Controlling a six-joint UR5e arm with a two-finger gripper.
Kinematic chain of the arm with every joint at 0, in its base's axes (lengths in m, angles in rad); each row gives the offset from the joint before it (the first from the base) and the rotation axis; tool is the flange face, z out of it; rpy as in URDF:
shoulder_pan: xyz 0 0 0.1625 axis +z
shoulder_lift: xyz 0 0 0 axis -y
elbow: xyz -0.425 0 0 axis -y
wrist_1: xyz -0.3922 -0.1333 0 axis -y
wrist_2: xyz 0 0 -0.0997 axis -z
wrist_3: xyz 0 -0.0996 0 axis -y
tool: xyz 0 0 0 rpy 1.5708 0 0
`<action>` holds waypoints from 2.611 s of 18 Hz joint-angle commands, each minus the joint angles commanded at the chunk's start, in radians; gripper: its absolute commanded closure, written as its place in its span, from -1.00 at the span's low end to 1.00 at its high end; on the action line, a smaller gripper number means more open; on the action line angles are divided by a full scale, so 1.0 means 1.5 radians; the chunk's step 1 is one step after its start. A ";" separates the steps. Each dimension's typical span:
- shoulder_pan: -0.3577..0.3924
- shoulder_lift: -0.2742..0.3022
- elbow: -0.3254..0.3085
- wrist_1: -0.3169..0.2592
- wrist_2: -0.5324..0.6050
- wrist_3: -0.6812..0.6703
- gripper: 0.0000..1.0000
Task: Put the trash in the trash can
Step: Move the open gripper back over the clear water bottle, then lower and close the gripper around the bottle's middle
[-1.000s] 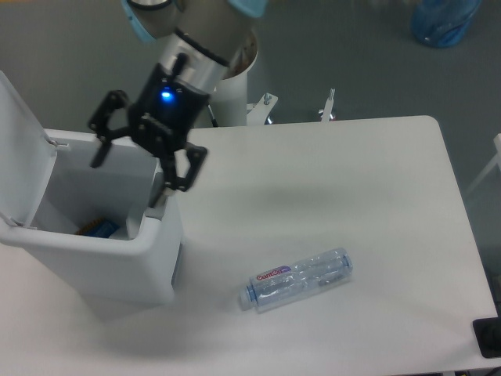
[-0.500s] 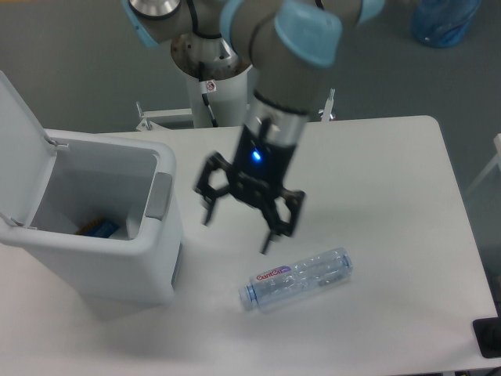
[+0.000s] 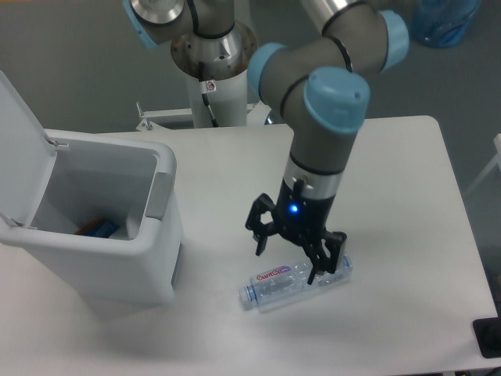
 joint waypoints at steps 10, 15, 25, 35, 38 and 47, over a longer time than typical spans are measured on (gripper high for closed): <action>-0.043 -0.061 -0.028 0.008 0.065 0.033 -1.00; -0.075 -0.086 -0.041 0.008 0.124 0.059 -1.00; -0.077 -0.124 -0.038 0.047 0.140 0.129 -1.00; -0.104 -0.143 -0.039 0.044 0.209 0.119 -0.10; -0.106 -0.140 -0.033 0.044 0.204 0.097 0.53; -0.084 -0.097 0.025 0.041 0.147 0.096 0.82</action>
